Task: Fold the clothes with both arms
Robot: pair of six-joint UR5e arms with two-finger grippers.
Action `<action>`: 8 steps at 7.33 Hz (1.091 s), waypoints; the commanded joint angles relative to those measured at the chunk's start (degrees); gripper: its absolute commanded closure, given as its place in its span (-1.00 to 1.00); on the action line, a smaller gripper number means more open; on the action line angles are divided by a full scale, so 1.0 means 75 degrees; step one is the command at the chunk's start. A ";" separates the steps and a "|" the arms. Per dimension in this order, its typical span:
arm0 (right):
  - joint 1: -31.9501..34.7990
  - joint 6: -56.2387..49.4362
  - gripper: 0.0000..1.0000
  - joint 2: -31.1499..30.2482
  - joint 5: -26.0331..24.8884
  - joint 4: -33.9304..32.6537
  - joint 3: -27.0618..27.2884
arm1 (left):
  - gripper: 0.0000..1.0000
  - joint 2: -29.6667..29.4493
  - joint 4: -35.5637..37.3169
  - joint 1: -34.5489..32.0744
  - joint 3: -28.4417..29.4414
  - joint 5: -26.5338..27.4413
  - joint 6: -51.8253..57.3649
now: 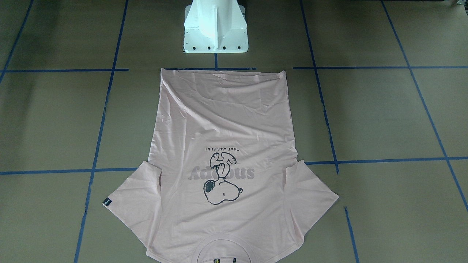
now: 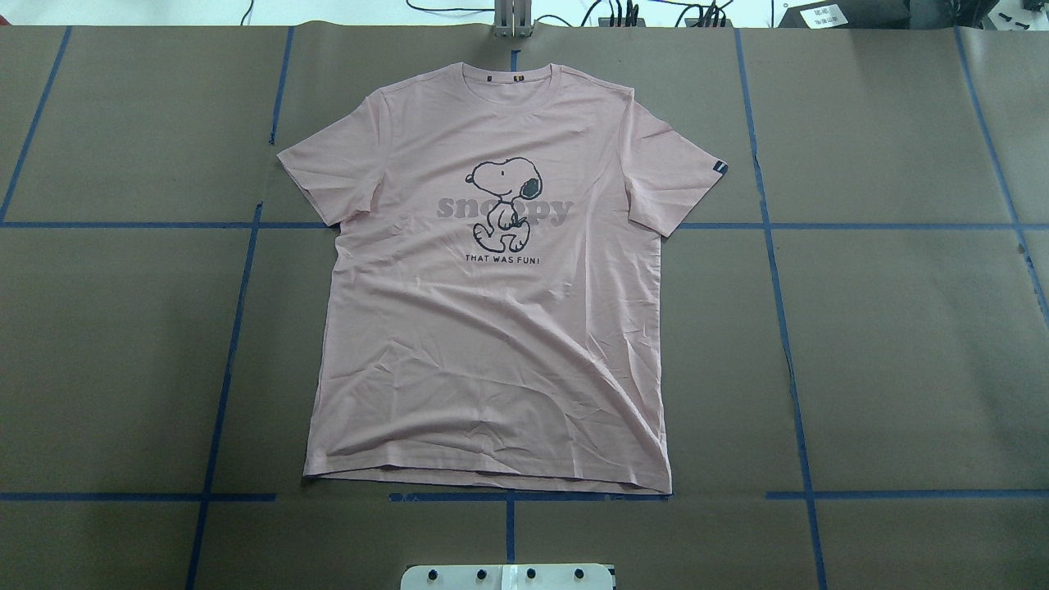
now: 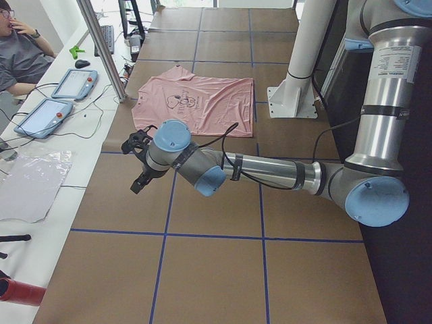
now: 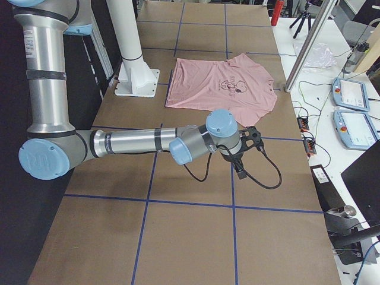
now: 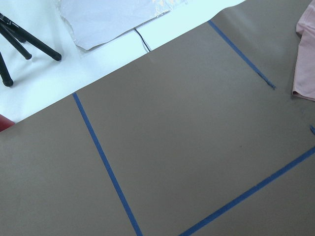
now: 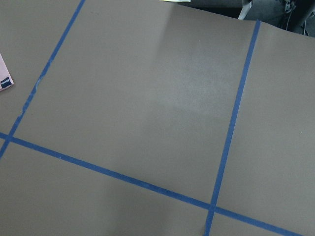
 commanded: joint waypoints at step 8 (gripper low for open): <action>-0.3970 0.5873 -0.94 0.2823 -0.3337 0.1099 -0.1263 | -1.00 -0.0387 -0.1756 0.1258 0.0504 0.0067 -0.1666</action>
